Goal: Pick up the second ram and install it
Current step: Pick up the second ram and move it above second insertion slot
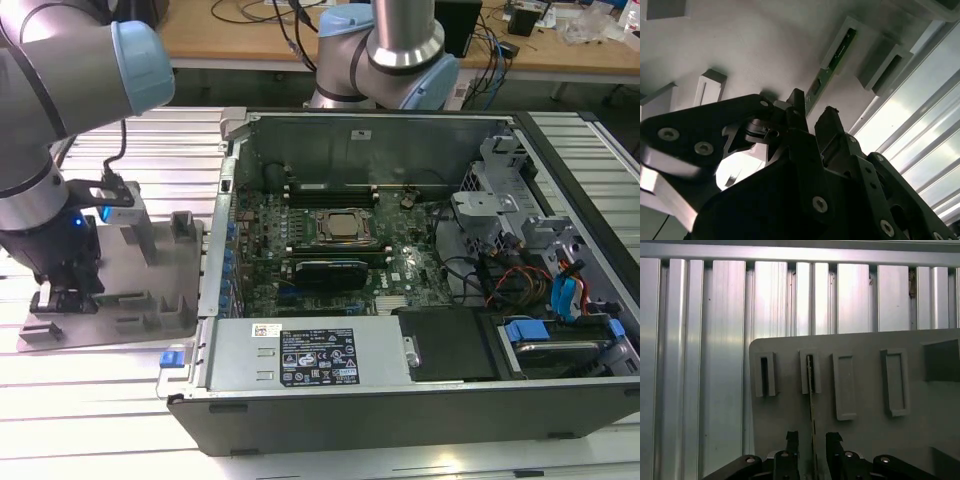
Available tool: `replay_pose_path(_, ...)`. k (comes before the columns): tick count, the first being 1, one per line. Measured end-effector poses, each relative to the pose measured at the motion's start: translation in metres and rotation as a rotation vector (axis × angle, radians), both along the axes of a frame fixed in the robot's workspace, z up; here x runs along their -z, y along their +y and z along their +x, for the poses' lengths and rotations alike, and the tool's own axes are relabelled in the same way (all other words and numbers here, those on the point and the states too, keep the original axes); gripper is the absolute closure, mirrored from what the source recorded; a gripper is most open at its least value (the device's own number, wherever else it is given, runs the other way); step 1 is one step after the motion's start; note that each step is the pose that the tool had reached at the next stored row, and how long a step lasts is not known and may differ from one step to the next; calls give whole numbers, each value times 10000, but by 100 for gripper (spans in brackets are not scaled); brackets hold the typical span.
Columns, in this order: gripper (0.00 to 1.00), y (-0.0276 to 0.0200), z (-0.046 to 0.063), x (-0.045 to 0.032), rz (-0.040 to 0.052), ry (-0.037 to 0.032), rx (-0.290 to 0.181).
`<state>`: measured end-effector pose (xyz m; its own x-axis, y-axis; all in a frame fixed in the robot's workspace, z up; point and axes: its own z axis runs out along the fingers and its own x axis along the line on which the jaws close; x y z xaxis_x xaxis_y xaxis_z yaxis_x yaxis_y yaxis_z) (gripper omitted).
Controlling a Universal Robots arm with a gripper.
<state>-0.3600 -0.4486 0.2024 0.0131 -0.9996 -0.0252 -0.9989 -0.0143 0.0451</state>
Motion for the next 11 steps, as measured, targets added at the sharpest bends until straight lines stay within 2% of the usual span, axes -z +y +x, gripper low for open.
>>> replay_pose_path(5,67,0,0,2,3,1,-2)
replay_pose_path(6,81,0,0,2,4,0,-2)
replay_pose_path(7,87,0,0,2,4,1,-2)
replay_pose_path(11,89,0,0,2,6,0,-2)
